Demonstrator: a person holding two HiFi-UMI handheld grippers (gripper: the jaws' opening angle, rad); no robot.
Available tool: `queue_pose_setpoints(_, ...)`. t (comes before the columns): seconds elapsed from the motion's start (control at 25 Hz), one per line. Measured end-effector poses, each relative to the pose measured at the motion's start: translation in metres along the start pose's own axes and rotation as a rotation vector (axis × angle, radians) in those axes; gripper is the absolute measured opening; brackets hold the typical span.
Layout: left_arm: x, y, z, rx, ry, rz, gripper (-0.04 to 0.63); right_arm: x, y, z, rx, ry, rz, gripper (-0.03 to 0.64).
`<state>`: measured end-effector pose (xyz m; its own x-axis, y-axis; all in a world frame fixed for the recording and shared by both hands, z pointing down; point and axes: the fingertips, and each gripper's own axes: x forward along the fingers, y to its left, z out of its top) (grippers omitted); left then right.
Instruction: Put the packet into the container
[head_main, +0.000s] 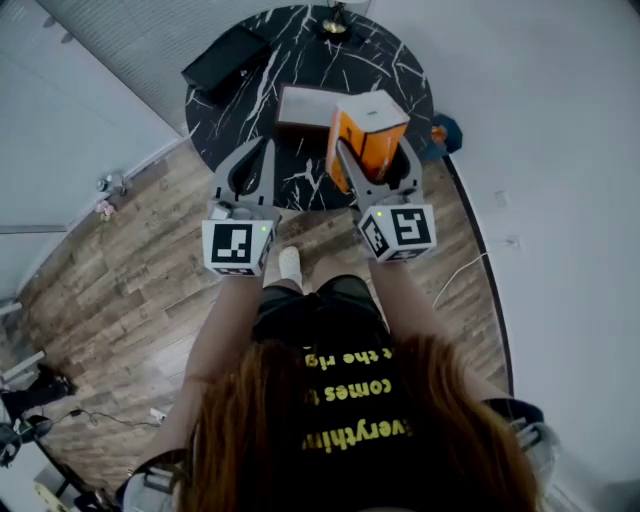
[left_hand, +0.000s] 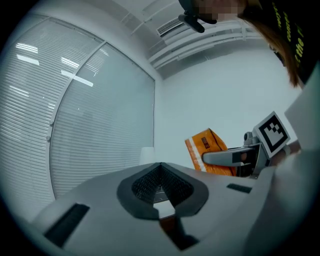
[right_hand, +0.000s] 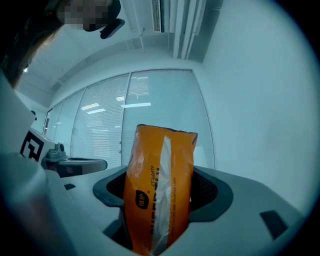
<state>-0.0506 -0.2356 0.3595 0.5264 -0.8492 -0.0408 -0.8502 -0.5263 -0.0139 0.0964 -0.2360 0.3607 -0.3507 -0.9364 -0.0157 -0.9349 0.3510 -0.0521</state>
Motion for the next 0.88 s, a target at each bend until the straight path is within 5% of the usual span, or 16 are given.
queue_pose_setpoints(0.88,0.126,0.053,-0.022,-0.024,0.031,0.098,0.000,0.135,-0.060,-0.013,0.003,0.059,0.129,0.334)
